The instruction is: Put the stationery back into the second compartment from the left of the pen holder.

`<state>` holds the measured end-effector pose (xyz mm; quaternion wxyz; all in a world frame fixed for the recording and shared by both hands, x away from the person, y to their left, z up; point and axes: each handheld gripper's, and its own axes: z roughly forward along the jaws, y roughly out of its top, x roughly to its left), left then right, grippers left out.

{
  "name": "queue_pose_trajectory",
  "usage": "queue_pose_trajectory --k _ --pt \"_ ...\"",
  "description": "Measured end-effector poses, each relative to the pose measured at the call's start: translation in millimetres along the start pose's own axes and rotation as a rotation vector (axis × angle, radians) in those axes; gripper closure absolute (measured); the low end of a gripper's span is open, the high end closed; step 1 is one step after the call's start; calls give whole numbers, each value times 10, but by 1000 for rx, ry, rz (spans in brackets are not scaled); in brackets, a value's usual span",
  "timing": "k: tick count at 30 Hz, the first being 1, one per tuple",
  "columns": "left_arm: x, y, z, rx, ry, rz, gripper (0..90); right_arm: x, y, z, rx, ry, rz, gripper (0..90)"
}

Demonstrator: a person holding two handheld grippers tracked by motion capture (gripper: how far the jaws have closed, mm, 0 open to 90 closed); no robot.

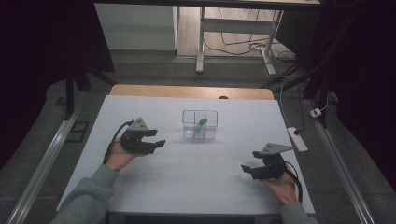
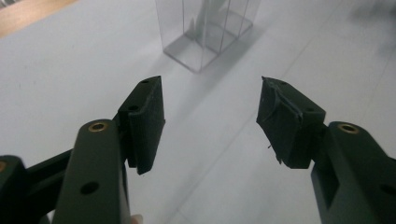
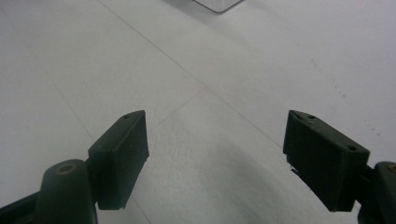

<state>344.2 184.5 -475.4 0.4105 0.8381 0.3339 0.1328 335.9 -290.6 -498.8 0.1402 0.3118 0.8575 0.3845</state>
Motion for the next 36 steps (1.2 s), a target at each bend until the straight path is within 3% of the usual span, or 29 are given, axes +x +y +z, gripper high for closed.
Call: queue_pose_trajectory --k 12,19,36 --pt "-90 -531 -242 4 41 -71 371 -5 -4 -4 -8 3 -1 217" --pt "-72 -760 -353 11 77 -108 361 -10 -8 0 -3 1 1 216" --pt "-63 -813 -336 31 87 -114 349 -18 -11 -29 -13 -7 0 215"
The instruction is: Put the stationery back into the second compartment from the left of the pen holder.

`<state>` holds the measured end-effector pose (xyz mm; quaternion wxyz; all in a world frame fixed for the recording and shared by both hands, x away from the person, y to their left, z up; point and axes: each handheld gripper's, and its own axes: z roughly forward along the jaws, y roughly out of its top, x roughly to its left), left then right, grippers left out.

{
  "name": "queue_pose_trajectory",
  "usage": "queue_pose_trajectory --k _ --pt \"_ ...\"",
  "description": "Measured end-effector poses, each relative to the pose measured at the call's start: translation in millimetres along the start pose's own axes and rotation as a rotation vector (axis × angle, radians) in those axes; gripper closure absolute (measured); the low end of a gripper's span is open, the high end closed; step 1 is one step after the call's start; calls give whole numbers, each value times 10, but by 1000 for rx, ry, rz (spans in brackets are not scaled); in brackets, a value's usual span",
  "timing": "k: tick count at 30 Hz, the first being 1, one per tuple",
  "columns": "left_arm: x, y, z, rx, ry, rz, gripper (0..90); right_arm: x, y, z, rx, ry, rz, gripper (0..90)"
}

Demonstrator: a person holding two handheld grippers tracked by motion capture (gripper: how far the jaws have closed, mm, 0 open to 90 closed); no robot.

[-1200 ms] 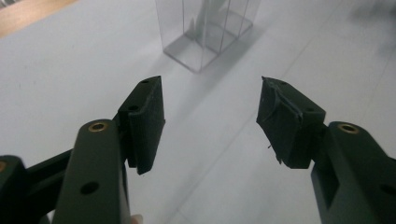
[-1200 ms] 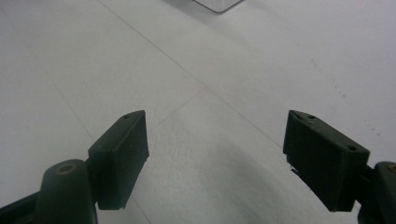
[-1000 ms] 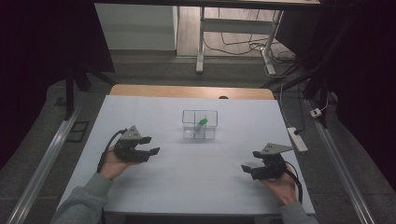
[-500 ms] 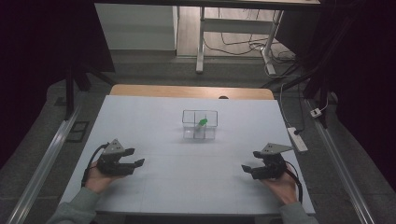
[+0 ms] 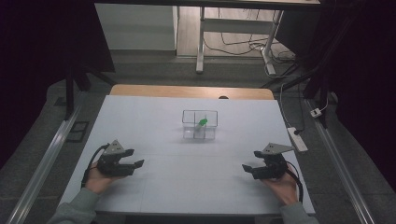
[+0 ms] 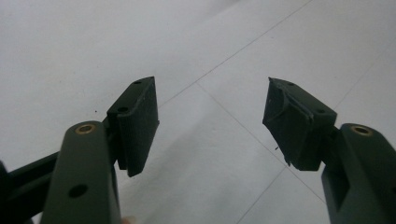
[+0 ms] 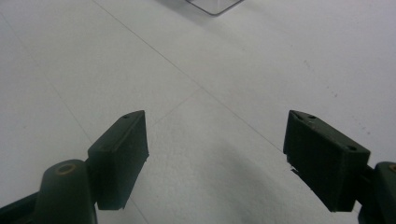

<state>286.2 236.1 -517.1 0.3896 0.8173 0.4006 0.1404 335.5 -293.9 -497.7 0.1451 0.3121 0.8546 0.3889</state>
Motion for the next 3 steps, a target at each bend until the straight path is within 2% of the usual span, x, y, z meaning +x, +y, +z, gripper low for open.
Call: queue_pose_trajectory --k 3 --pt "-5 0 -3 -1 -3 -1 347 -4 -2 -4 -3 0 0 214"
